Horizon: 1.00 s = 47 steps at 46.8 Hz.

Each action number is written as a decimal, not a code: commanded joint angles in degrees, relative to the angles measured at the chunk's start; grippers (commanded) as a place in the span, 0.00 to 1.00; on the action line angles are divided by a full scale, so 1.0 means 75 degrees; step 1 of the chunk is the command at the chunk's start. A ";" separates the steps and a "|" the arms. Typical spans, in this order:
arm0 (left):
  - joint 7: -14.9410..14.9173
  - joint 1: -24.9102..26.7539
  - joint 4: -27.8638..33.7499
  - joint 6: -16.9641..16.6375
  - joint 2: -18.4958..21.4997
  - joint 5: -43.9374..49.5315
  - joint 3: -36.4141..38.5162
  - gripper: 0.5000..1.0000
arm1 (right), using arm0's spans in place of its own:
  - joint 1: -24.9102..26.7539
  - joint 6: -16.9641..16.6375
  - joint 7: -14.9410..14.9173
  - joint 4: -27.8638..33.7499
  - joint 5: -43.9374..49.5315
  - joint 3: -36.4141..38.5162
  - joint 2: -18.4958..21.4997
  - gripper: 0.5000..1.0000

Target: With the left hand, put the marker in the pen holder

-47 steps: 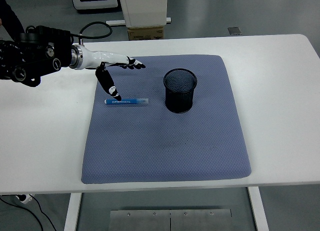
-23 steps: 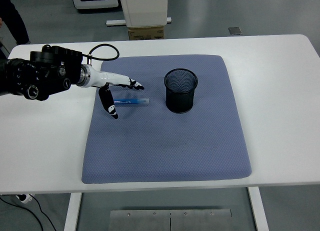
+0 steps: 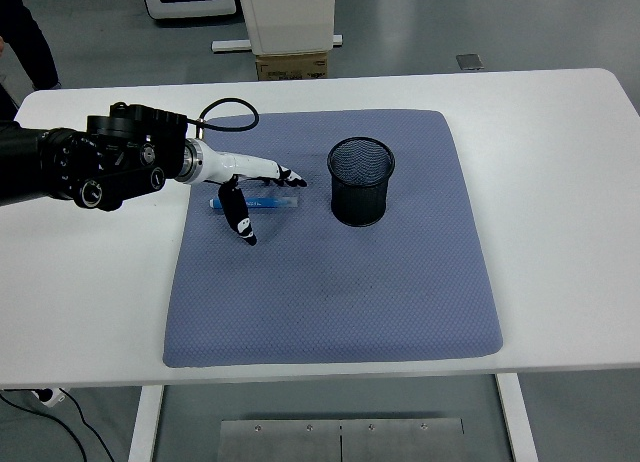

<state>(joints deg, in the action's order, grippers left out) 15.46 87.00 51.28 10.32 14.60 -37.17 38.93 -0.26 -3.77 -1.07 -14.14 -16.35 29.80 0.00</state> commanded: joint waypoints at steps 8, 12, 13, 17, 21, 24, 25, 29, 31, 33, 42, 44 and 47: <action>0.0001 0.0002 -0.0005 0.0030 0.0022 -0.0013 0.0001 1.00 | -0.0001 -0.0001 0.0002 -0.0001 0.0001 0.0000 0.0000 1.00; 0.0001 0.0002 -0.0005 0.0041 0.0022 -0.0025 0.0001 1.00 | -0.0001 -0.0001 -0.0010 -0.0001 0.0001 0.0000 0.0000 1.00; 0.0001 0.0002 -0.0005 0.0041 0.0022 -0.0025 0.0001 1.00 | -0.0001 -0.0001 0.0002 -0.0001 0.0001 0.0000 0.0000 1.00; 0.0001 0.0014 -0.0005 0.0053 0.0034 -0.0094 0.0024 1.00 | -0.0001 -0.0001 -0.0010 -0.0001 0.0001 0.0000 0.0000 1.00; 0.0001 0.0025 -0.0005 0.0053 0.0057 -0.0118 0.0036 1.00 | -0.0001 -0.0001 0.0002 -0.0001 0.0001 0.0000 0.0000 1.00; 0.0001 0.0037 -0.0005 0.0065 0.0069 -0.0118 0.0071 1.00 | -0.0001 -0.0001 0.0002 -0.0001 0.0001 0.0000 0.0000 1.00; 0.0001 0.0037 -0.0017 0.0053 0.0069 -0.0118 0.0071 0.97 | -0.0001 -0.0001 -0.0010 -0.0001 0.0001 0.0000 0.0000 1.00; 0.0001 0.0049 -0.0017 0.0065 0.0069 -0.0130 0.0083 0.84 | -0.0001 -0.0001 0.0002 -0.0001 0.0001 0.0000 0.0000 1.00; 0.0001 0.0049 -0.0017 0.0065 0.0057 -0.0130 0.0083 0.80 | -0.0001 -0.0001 0.0002 -0.0001 0.0001 0.0000 0.0000 1.00; 0.0001 0.0037 -0.0017 0.0065 0.0034 -0.0130 0.0083 0.75 | -0.0001 -0.0001 -0.0010 -0.0001 0.0001 0.0000 0.0000 1.00; -0.0011 0.0037 -0.0017 0.0065 0.0022 -0.0142 0.0083 0.74 | -0.0001 -0.0001 -0.0010 -0.0001 0.0001 0.0000 0.0000 1.00; 0.0001 0.0037 -0.0017 0.0065 0.0011 -0.0142 0.0083 0.74 | -0.0001 -0.0001 0.0002 -0.0001 0.0001 0.0000 0.0000 1.00; -0.0011 0.0026 -0.0017 0.0065 0.0011 -0.0223 0.0083 0.72 | -0.0001 -0.0001 0.0002 -0.0001 0.0001 0.0000 0.0000 1.00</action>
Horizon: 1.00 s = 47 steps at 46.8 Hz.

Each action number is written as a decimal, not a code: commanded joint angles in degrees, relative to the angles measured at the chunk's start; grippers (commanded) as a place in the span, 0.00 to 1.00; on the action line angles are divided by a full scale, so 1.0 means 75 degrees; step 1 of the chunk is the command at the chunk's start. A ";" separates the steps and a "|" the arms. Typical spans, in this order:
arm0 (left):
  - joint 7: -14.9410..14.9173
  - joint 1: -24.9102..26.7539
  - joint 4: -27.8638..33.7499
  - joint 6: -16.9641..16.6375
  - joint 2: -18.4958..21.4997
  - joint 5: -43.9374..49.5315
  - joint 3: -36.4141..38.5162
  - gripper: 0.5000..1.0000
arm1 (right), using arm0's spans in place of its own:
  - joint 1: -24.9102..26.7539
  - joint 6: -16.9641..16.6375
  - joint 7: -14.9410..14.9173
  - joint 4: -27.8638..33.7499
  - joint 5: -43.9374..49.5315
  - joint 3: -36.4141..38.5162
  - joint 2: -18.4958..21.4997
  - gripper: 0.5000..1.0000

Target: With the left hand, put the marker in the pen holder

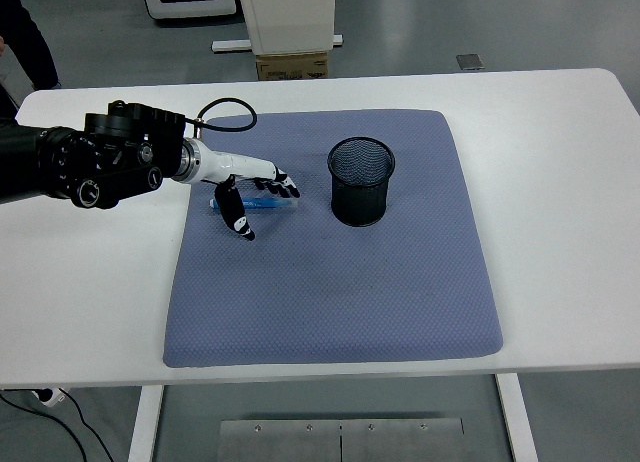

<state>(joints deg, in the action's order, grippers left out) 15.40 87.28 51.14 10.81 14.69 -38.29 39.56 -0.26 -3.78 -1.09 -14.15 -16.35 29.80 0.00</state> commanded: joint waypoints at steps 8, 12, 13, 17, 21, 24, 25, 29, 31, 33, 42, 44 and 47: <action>-0.0002 -0.0013 0.0002 -0.0012 0.0011 -0.0390 -0.0001 0.58 | 0.0000 0.0000 0.0005 0.0000 0.0000 0.0000 0.0000 1.00; -0.0002 -0.0013 -0.0010 -0.0012 0.0022 -0.0402 -0.0001 0.56 | 0.0000 0.0000 0.0005 0.0000 0.0000 0.0000 0.0000 1.00; 0.0010 -0.0013 -0.0010 -0.0012 0.0022 -0.0402 -0.0001 0.56 | 0.0000 0.0000 0.0005 0.0000 0.0000 0.0000 0.0000 1.00; -0.0002 -0.0013 -0.0010 -0.0012 0.0022 -0.0449 -0.0001 0.55 | 0.0011 0.0000 0.0005 0.0000 0.0000 0.0000 0.0000 1.00; -0.0002 -0.0013 -0.0010 -0.0012 0.0022 -0.0636 -0.0001 0.46 | 0.0000 0.0000 0.0005 0.0000 0.0000 0.0000 0.0000 1.00; -0.0002 -0.0013 -0.0010 -0.0023 0.0022 -0.0695 -0.0001 0.43 | 0.0000 0.0000 -0.0006 0.0000 0.0000 0.0000 0.0000 1.00; -0.0002 -0.0013 -0.0010 -0.0023 0.0022 -0.0695 -0.0001 0.42 | 0.0000 0.0000 0.0005 0.0000 0.0000 0.0000 0.0000 1.00; -0.0002 -0.0013 -0.0021 -0.0035 0.0011 -0.0706 -0.0001 0.38 | 0.0000 0.0000 0.0005 0.0000 0.0000 0.0000 0.0000 1.00; -0.0002 -0.0024 -0.0033 -0.0035 0.0011 -0.0718 0.0011 0.37 | 0.0000 0.0000 0.0005 0.0000 0.0000 0.0000 0.0000 1.00; -0.0002 -0.0024 -0.0045 -0.0035 0.0011 -0.0742 -0.0001 0.36 | 0.0000 0.0000 0.0005 0.0000 0.0000 0.0000 0.0000 1.00; 0.0010 -0.0048 -0.0068 -0.0035 -0.0013 -0.0917 -0.0001 0.27 | 0.0000 0.0000 -0.0006 0.0000 0.0000 0.0000 0.0000 1.00; -0.0002 -0.0048 -0.0068 -0.0047 -0.0013 -0.0953 0.0011 0.26 | 0.0000 0.0000 0.0005 0.0000 0.0000 0.0000 0.0000 1.00; 0.0010 -0.0071 -0.0080 -0.0047 -0.0013 -0.1058 -0.0001 0.24 | 0.0000 0.0000 -0.0006 0.0000 0.0000 0.0000 0.0000 1.00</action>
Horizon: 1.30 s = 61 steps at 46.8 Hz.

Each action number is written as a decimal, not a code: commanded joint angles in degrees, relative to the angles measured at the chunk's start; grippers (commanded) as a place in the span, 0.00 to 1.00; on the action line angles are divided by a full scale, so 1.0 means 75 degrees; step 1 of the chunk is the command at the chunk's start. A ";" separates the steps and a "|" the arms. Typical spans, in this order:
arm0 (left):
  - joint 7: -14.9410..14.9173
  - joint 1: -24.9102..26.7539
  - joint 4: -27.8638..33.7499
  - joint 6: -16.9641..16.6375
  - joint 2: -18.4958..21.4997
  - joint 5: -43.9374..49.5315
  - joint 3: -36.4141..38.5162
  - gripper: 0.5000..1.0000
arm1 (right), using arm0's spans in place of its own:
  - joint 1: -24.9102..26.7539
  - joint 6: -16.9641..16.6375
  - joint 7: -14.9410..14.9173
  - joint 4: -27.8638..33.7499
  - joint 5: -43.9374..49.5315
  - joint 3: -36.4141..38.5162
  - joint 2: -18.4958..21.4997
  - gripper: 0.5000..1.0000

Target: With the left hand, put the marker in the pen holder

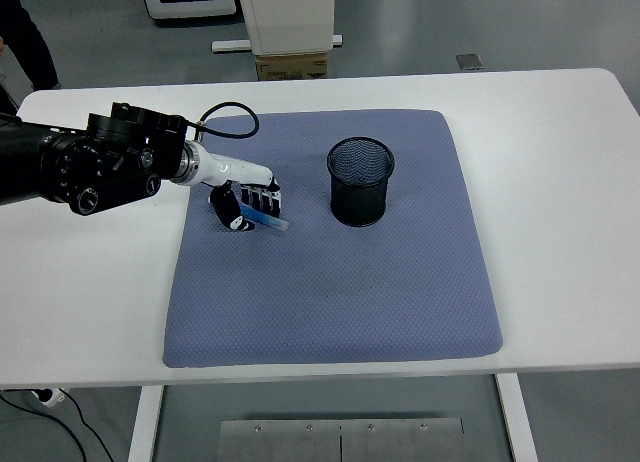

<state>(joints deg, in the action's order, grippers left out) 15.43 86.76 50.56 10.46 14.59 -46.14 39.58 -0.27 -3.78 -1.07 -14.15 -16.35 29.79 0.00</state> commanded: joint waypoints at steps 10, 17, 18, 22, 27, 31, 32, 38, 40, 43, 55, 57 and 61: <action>0.0005 -0.0025 -0.0003 0.0000 0.0000 -0.0094 -0.0004 0.21 | 0.0000 0.0000 0.0002 0.0000 0.0000 0.0000 0.0000 1.00; 0.0005 -0.0025 -0.0003 0.0000 0.0000 -0.0105 -0.0004 0.16 | 0.0000 0.0000 0.0002 0.0000 0.0000 0.0000 0.0000 1.00; 0.0005 -0.0025 -0.0003 0.0000 0.0000 -0.0105 -0.0004 0.16 | 0.0000 0.0000 0.0002 0.0000 0.0000 0.0000 0.0000 1.00; 0.0005 -0.0025 -0.0003 0.0000 0.0000 -0.0105 -0.0004 0.16 | 0.0000 0.0000 0.0002 0.0000 0.0000 0.0000 0.0000 1.00; 0.0005 -0.0013 -0.0003 -0.0012 0.0000 -0.0105 -0.0004 0.15 | 0.0000 0.0000 0.0002 0.0000 0.0000 0.0000 0.0000 1.00; 0.0005 -0.0013 -0.0003 0.0000 0.0012 -0.0105 -0.0004 0.14 | 0.0000 0.0000 -0.0009 0.0000 0.0000 0.0000 0.0000 1.00; 0.0005 -0.0013 -0.0003 0.0000 0.0012 -0.0105 -0.0004 0.13 | 0.0000 0.0000 0.0002 0.0000 0.0000 0.0000 0.0000 1.00; 0.0005 -0.0013 -0.0003 0.0000 0.0023 -0.0105 -0.0004 0.06 | 0.0000 0.0000 -0.0010 0.0000 0.0000 0.0000 0.0000 1.00; 0.0005 -0.0013 -0.0003 0.0000 0.0023 -0.0105 -0.0004 0.04 | 0.0000 0.0000 0.0002 0.0000 0.0000 0.0000 0.0000 1.00; 0.0005 -0.0013 -0.0085 0.0000 0.0023 -0.0094 -0.0015 0.02 | 0.0012 0.0000 0.0002 0.0000 0.0000 0.0000 0.0000 1.00; 0.0005 -0.0002 -0.0167 -0.0012 0.0023 -0.0094 -0.0086 0.02 | 0.0000 0.0000 -0.0009 0.0000 0.0000 0.0000 0.0000 1.00; 0.0005 -0.0002 -0.0167 0.0000 0.0023 -0.0094 -0.0086 0.02 | 0.0000 0.0000 0.0002 0.0000 0.0000 0.0000 0.0000 1.00; 0.0017 -0.0002 -0.0167 -0.0012 0.0023 -0.0094 -0.0086 0.02 | 0.0000 0.0000 -0.0009 0.0000 0.0000 0.0000 0.0000 1.00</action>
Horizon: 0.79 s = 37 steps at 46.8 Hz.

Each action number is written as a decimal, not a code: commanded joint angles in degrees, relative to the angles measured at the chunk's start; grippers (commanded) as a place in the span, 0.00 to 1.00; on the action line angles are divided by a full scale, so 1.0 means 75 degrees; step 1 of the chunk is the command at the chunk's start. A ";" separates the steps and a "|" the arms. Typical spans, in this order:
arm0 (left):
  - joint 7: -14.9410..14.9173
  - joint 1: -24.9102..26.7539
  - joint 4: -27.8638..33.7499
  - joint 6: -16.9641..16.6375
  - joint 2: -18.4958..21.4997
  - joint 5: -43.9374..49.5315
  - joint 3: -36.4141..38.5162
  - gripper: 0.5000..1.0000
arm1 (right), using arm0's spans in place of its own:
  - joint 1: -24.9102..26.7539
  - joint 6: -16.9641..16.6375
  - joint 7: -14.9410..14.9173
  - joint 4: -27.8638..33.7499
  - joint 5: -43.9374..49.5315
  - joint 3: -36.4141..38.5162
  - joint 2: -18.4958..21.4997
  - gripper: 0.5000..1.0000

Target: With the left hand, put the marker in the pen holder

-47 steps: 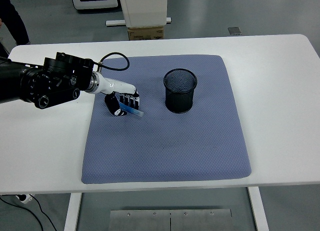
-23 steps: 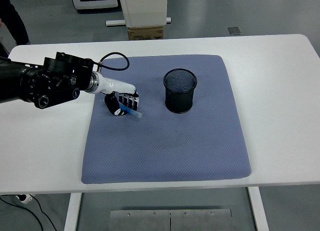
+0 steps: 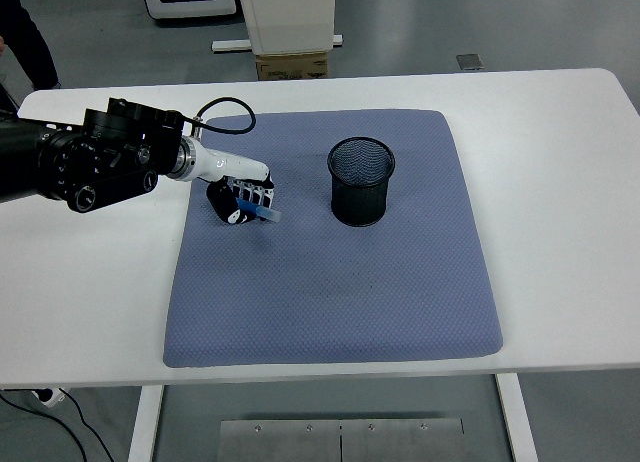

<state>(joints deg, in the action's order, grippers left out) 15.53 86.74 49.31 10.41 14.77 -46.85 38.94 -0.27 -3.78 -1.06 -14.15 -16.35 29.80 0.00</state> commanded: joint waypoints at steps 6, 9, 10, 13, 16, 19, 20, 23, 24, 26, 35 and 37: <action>0.0027 0.0001 0.0000 0.0007 -0.0012 0.0001 0.0000 0.03 | 0.0001 0.0000 -0.0011 0.0000 0.0000 0.0000 0.0000 1.00; 0.0027 0.0001 0.0000 0.0007 -0.0012 0.0001 0.0000 0.06 | 0.0001 0.0000 0.0001 0.0000 0.0000 0.0000 0.0000 1.00; 0.0027 0.0001 0.0000 0.0007 -0.0012 0.0001 0.0000 0.06 | 0.0001 0.0000 -0.0011 0.0000 0.0000 0.0000 0.0000 1.00; 0.0039 0.0001 0.0000 0.0007 -0.0012 0.0001 0.0000 0.10 | 0.0001 0.0000 0.0001 0.0000 0.0000 0.0000 0.0000 1.00; 0.0039 0.0000 0.0000 0.0007 -0.0012 0.0001 -0.0012 0.13 | 0.0001 0.0000 0.0001 0.0000 0.0000 0.0000 0.0000 1.00; 0.0039 0.0001 0.0000 0.0007 -0.0012 0.0001 0.0000 0.13 | 0.0001 0.0000 0.0001 0.0000 0.0000 0.0000 0.0000 1.00; 0.0039 0.0001 0.0000 0.0007 -0.0012 0.0001 0.0000 0.13 | 0.0001 0.0000 0.0001 0.0000 0.0000 0.0000 0.0000 1.00; 0.0039 0.0001 0.0000 0.0007 -0.0012 0.0012 -0.0012 0.15 | 0.0001 0.0000 0.0001 0.0000 0.0000 0.0000 0.0000 1.00; 0.0039 0.0001 0.0000 0.0007 -0.0024 0.0012 -0.0012 0.16 | 0.0001 0.0000 -0.0011 0.0000 0.0000 0.0000 0.0000 1.00; 0.0039 0.0001 0.0000 0.0007 -0.0024 0.0012 -0.0012 0.17 | 0.0001 0.0000 -0.0011 0.0000 0.0000 0.0000 0.0000 1.00; 0.0039 0.0001 0.0000 0.0007 -0.0024 0.0012 0.0000 0.13 | 0.0001 0.0000 0.0001 0.0000 0.0000 0.0000 0.0000 1.00; 0.0039 0.0001 0.0000 0.0007 -0.0024 0.0012 0.0000 0.12 | 0.0001 0.0000 0.0001 0.0000 0.0000 0.0000 0.0000 1.00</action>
<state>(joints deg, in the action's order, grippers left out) 15.77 86.75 49.30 10.46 14.59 -46.76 38.87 -0.26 -3.78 -1.13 -14.15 -16.35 29.79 0.00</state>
